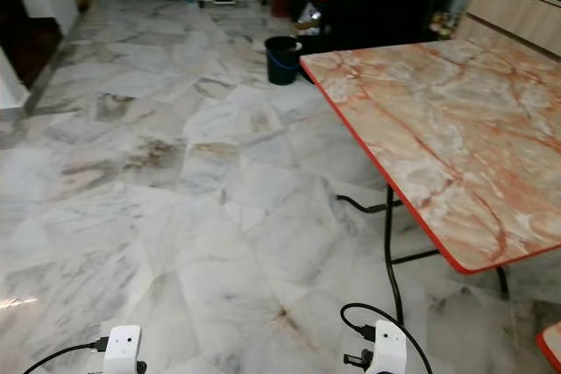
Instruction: Setting the table
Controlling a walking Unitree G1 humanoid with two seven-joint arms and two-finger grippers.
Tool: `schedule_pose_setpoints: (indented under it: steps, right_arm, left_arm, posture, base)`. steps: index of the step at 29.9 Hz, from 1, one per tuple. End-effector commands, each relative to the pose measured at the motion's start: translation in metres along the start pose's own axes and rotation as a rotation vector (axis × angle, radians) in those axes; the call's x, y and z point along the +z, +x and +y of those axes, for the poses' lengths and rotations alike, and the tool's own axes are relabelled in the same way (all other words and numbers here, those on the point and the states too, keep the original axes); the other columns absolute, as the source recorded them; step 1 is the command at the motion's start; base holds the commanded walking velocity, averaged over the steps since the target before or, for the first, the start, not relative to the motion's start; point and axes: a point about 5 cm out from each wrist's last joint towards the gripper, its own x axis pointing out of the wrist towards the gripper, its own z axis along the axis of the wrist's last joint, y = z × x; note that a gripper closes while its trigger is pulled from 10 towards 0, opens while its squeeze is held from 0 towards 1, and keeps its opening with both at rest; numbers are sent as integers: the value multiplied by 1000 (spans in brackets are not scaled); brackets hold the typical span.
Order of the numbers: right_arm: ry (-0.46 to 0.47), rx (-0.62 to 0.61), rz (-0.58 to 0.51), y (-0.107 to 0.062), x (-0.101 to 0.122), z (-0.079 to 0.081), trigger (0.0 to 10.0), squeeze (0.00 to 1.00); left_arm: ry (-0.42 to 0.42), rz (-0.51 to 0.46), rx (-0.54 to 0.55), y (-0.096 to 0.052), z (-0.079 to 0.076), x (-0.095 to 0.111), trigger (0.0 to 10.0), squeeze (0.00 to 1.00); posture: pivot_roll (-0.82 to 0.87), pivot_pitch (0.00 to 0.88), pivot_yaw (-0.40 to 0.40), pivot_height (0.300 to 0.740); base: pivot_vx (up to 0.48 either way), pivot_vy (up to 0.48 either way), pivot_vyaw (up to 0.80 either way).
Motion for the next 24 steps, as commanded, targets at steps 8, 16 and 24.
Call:
schedule_pose_setpoints:
  steps: [8,16,24]
  right_arm:
    - [-6,-1,-2,1,2,1,10000,0]
    - [-4,-2,-4,1,2,1,10000,0]
    - [-3,-2,-5,1,2,1,10000,0]
  left_arm:
    - [20,17,6,0,2,-3,10000,0]
    - [16,22,3,0,2,-4,10000,0]
    - [29,19,8,0,3,-3,10000,0]
  posture:
    - [19,17,-19,740]
    - [18,16,-17,740]
    - [18,15,-16,740]
  base:
    - [0,0,-720]
    - [0,161,-734]
    - [0,60,-738]
